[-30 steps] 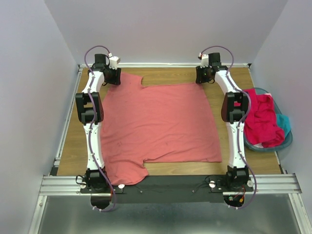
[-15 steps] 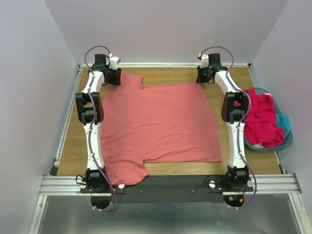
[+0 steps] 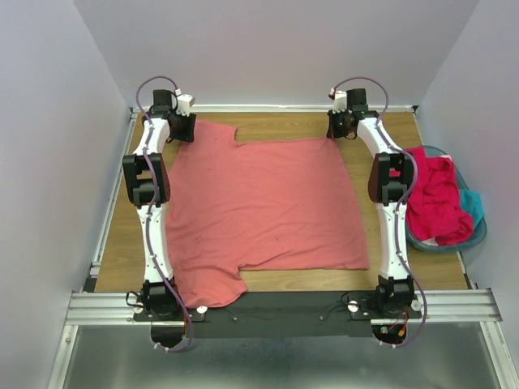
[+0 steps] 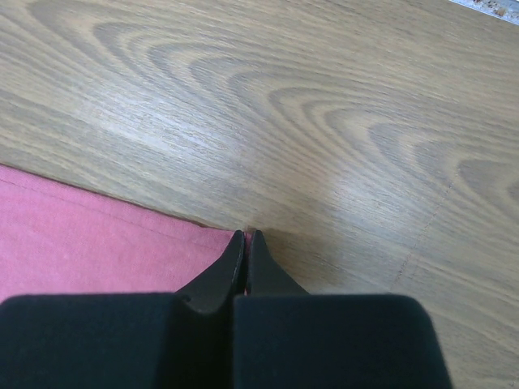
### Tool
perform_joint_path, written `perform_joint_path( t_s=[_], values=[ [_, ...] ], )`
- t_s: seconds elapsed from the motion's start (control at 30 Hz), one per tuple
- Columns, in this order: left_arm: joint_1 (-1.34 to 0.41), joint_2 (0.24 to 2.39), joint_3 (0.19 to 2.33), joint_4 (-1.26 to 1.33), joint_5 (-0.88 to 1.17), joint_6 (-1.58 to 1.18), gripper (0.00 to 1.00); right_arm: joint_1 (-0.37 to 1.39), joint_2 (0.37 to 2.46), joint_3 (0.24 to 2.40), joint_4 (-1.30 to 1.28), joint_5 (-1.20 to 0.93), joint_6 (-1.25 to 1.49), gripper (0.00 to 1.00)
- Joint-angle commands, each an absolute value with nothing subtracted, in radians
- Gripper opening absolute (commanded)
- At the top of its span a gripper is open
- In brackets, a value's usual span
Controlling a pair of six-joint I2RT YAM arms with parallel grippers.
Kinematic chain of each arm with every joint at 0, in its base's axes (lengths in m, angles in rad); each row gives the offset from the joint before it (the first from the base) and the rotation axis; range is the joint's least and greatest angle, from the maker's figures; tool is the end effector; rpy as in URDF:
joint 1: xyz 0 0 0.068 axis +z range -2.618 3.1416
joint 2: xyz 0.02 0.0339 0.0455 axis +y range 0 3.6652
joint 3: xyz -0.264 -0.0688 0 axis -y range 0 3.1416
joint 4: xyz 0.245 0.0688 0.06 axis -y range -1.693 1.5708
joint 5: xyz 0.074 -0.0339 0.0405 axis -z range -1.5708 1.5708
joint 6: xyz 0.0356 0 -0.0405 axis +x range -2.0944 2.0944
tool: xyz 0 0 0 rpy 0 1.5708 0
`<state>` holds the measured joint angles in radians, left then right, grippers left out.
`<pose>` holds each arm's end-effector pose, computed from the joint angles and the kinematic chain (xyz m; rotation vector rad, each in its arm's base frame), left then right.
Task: Fold and stack the t-shirts
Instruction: Grap the side of the flattened tshirt furthest away from the robot with both arms
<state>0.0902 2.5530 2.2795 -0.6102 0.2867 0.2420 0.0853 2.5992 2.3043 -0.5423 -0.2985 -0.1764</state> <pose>0.5589 0.0404 0.1681 0.3072 2.3963 -0.2008 0.5673 0.0590 0.1557 -0.4467 2.3407 0.3157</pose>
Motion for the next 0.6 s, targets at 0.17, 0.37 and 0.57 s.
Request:
perform_joint_path(
  t_s=[0.17, 0.37, 0.57],
  values=[
    [0.106, 2.508, 2.289, -0.626, 0.29, 0.232, 0.6, 0.095, 2.609, 2.286, -0.611, -0.267, -0.186, 0.01],
    [0.104, 2.54, 2.28, -0.646, 0.33, 0.227, 0.55, 0.097, 2.602, 2.275, -0.611, -0.265, -0.196, 0.01],
    [0.101, 2.563, 2.287, -0.655, 0.351, 0.239, 0.47, 0.097, 2.594, 2.272, -0.611, -0.262, -0.213, 0.01]
  ],
)
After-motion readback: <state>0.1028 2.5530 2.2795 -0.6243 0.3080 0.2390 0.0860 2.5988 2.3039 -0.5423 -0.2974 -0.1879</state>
